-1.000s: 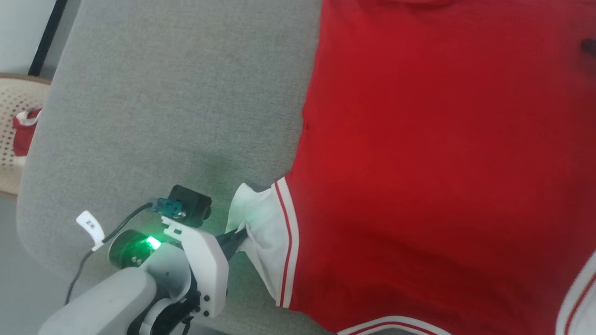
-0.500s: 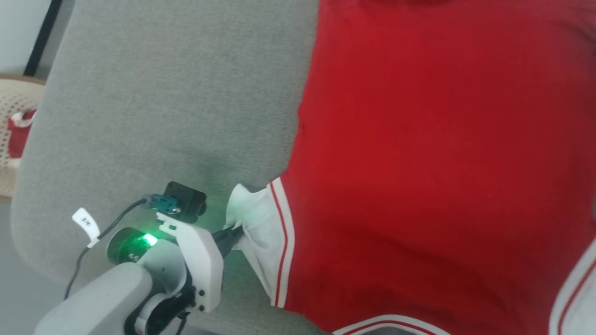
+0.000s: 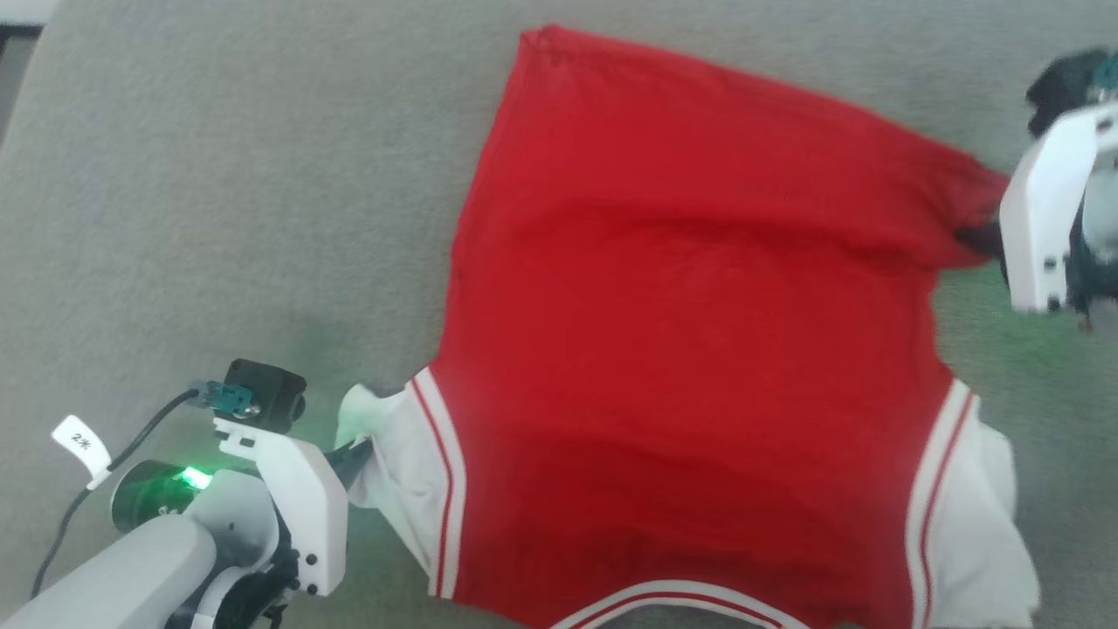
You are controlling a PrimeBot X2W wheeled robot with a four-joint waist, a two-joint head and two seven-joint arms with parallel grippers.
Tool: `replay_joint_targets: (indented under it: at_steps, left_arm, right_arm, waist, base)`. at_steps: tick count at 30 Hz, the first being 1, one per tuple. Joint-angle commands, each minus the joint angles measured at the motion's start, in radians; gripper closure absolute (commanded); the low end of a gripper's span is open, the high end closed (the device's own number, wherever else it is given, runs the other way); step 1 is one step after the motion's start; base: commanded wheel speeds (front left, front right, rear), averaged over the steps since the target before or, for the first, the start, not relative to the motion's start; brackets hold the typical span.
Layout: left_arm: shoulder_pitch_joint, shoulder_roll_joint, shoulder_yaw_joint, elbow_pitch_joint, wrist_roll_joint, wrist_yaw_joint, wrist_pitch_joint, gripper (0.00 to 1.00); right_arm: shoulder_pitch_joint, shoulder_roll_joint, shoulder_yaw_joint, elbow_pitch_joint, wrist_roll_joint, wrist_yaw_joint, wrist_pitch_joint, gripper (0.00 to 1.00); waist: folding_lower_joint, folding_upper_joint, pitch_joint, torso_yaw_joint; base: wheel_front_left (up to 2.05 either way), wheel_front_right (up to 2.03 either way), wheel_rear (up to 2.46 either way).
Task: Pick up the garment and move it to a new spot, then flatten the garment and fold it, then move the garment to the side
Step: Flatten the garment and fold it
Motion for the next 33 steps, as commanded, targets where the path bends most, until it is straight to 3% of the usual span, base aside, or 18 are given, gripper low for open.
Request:
replay_joint_targets:
  at_steps: [1,7,14,19,26,27,28,29,33]
  left_arm:
    - [0.013,-0.001,0.003,0.000,-0.001,0.008,0.001,1.00]
    - [0.030,0.032,0.011,-0.031,-0.010,0.023,0.008,1.00]
    - [0.033,0.048,0.016,-0.053,-0.011,0.031,0.011,1.00]
    - [0.027,0.051,0.017,-0.050,-0.011,0.024,0.008,1.00]
    - [0.019,0.050,0.019,-0.039,-0.014,0.018,0.006,1.00]
    - [0.020,0.050,0.018,-0.040,-0.014,0.017,0.007,1.00]
    - [0.021,0.050,0.018,-0.039,-0.016,0.017,0.007,1.00]
    - [0.022,0.052,0.019,-0.039,-0.016,0.018,0.006,1.00]
    - [0.035,0.056,0.018,-0.039,-0.018,0.023,0.005,1.00]
  right_arm:
    - [0.038,-0.011,-0.006,-0.026,0.003,0.000,0.004,1.00]
    - [0.258,-0.032,-0.095,-0.248,0.014,0.000,0.007,1.00]
    - [0.546,0.037,-0.259,-0.427,-0.020,0.000,0.058,1.00]
    - [0.706,0.125,-0.345,-0.464,-0.091,0.000,0.049,1.00]
    - [0.745,0.230,-0.350,-0.398,-0.149,0.000,-0.059,1.00]
    - [0.740,0.237,-0.349,-0.392,-0.151,0.000,-0.074,0.74]
    - [0.735,0.241,-0.351,-0.389,-0.154,0.000,-0.088,0.08]
    - [0.731,0.240,-0.349,-0.391,-0.155,0.000,-0.098,0.00]
    - [0.734,0.221,-0.368,-0.432,-0.152,-0.001,-0.125,0.00]
  waist:
    - [0.0000,0.0000,-0.030,-0.035]
    - [0.0000,0.0000,-0.055,-0.078]
    - [0.0000,0.0000,-0.061,-0.095]
    - [0.0000,0.0000,-0.056,-0.098]
    - [0.0000,0.0000,-0.060,-0.105]
    - [0.0000,0.0000,-0.062,-0.106]
    - [0.0000,0.0000,-0.065,-0.107]
    - [0.0000,0.0000,-0.068,-0.108]
    - [0.0000,0.0000,-0.085,-0.109]
  base:
    - [0.00,0.00,0.00]
    - [0.00,0.00,0.00]
    - [0.00,0.00,0.00]
    - [0.00,0.00,0.00]
    - [0.00,0.00,0.00]
    - [0.00,0.00,0.00]
    - [0.00,0.00,0.00]
    - [0.00,0.00,0.00]
    - [0.00,0.00,0.00]
